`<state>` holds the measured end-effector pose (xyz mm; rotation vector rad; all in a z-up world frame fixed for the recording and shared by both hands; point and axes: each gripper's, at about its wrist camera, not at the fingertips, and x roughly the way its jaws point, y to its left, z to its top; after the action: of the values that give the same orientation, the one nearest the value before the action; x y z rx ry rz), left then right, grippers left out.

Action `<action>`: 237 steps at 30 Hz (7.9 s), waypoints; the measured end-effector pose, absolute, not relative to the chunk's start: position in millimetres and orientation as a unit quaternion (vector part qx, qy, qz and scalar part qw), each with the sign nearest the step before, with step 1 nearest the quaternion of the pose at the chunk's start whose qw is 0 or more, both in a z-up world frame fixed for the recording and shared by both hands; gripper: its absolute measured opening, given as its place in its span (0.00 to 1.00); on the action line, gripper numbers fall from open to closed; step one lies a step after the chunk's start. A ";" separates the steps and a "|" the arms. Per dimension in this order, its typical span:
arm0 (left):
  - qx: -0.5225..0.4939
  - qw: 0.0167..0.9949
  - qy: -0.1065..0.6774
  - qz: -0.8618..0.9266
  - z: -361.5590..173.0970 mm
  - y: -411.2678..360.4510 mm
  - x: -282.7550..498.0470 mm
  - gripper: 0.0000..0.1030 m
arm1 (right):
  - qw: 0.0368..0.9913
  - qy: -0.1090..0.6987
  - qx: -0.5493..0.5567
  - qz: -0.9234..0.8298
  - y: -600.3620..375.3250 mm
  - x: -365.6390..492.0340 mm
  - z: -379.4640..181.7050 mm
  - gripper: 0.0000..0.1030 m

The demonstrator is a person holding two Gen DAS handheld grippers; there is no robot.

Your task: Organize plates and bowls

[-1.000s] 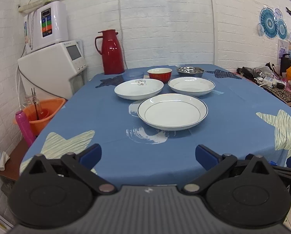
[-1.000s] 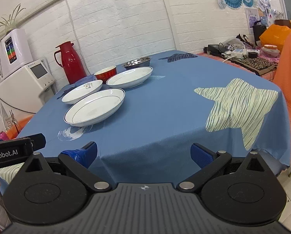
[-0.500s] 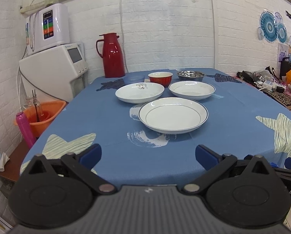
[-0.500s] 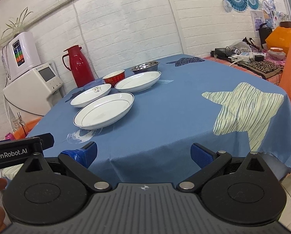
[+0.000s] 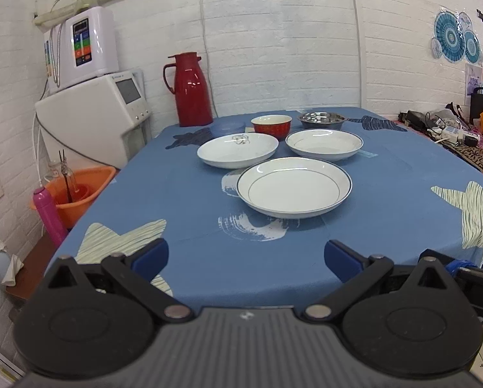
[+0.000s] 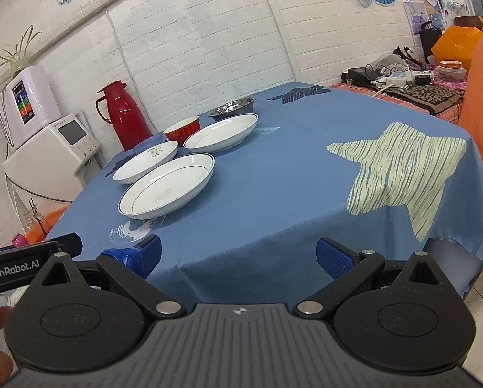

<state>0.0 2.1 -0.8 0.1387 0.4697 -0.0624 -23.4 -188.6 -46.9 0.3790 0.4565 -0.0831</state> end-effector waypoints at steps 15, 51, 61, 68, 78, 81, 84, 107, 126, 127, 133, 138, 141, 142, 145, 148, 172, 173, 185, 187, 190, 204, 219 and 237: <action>0.068 0.971 0.224 -0.036 -1.8 3.2 -3.7 0.99 | 0.951 0.235 0.199 -0.034 -188.5 -21.8 -49.2 0.87; 0.020 0.962 0.269 -0.041 20.7 47.9 104.9 0.99 | 0.982 0.182 0.040 0.022 -169.8 68.2 5.6 0.87; 0.039 0.916 0.381 -0.119 2.3 53.7 215.1 0.99 | 0.922 0.384 0.010 0.057 -184.0 210.6 -12.0 0.86; 0.053 0.885 0.443 -0.135 -22.1 42.8 257.7 0.99 | 0.886 0.461 -0.039 0.025 -167.9 252.9 -34.2 0.87; 0.031 0.873 0.466 -0.140 -41.2 41.0 277.5 0.99 | 0.878 0.478 0.015 0.035 -173.7 265.9 -45.8 0.89; 0.024 0.874 0.466 -0.133 -44.8 41.4 280.2 0.99 | 0.875 0.482 0.013 0.037 -174.0 266.4 -44.9 0.89; 0.023 0.874 0.467 -0.132 -44.7 39.5 280.0 0.99 | 0.870 0.491 0.013 0.037 -174.2 272.8 -44.0 0.89; -0.029 0.863 0.476 -0.166 -33.4 54.2 273.2 0.15 | 0.869 0.479 0.068 0.107 -169.5 257.5 -32.4 0.22; -0.035 0.873 0.479 -0.081 -29.3 178.2 258.7 0.16 | 0.841 0.486 0.074 0.224 -47.8 266.0 -37.8 0.34; -0.040 0.873 0.479 -0.083 -33.4 179.3 260.0 0.18 | 0.843 0.484 0.073 0.223 -47.0 267.3 -38.4 0.34; -0.039 0.879 0.465 -0.097 -32.1 183.7 260.5 0.29 | 0.838 0.487 0.062 0.239 -50.0 265.0 -35.0 0.33; -0.019 0.910 0.407 -0.072 -4.4 202.1 255.0 0.52 | 0.870 0.448 0.082 0.190 -91.9 275.8 -10.6 0.34; -0.029 0.916 0.396 -0.066 11.4 211.7 266.2 0.53 | 0.883 0.427 0.099 0.164 -120.0 286.6 9.7 0.34; -0.036 0.916 0.395 -0.067 14.9 213.6 272.3 0.53 | 0.888 0.419 0.102 0.157 -126.8 290.5 16.6 0.34; -0.061 0.913 0.396 -0.073 23.2 215.8 295.3 0.54 | 0.904 0.394 0.100 0.134 -141.4 300.7 38.6 0.35; -0.077 0.913 0.394 -0.077 29.1 212.1 313.9 0.59 | 0.921 0.357 0.079 0.130 -145.7 304.4 60.5 0.36; -0.034 0.865 0.485 -0.127 -19.9 119.8 448.1 0.64 | 0.865 0.478 -0.014 0.150 -97.0 462.1 -17.2 0.41; -0.031 0.864 0.485 -0.131 -21.8 118.0 448.5 0.64 | 0.862 0.484 -0.004 0.150 -97.5 463.1 -21.2 0.41; 0.000 0.866 0.481 -0.133 -31.3 106.1 442.1 0.65 | 0.856 0.484 0.055 0.173 -90.0 433.0 -25.3 0.49; 0.002 0.867 0.483 -0.126 -31.1 108.7 441.7 0.65 | 0.857 0.481 0.049 0.178 -89.7 433.2 -25.8 0.48; -0.006 0.867 0.483 -0.118 -30.9 115.5 442.6 0.65 | 0.863 0.469 0.047 0.180 -90.9 435.2 -27.2 0.49; -0.043 0.874 0.474 -0.098 -30.1 122.4 443.1 0.27 | 0.875 0.449 -0.023 0.177 -84.1 426.3 -29.9 0.33; -0.057 0.871 0.478 -0.102 -18.9 128.8 443.5 0.14 | 0.875 0.453 0.062 0.159 -93.7 425.5 -21.3 0.28; -0.038 0.894 0.438 -0.090 29.8 148.8 344.3 0.14 | 0.886 0.416 0.074 0.192 -72.1 348.1 17.0 0.34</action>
<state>344.3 148.8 29.8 -0.0796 0.9080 -0.1868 348.1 -72.1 17.0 0.1547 0.8646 0.4002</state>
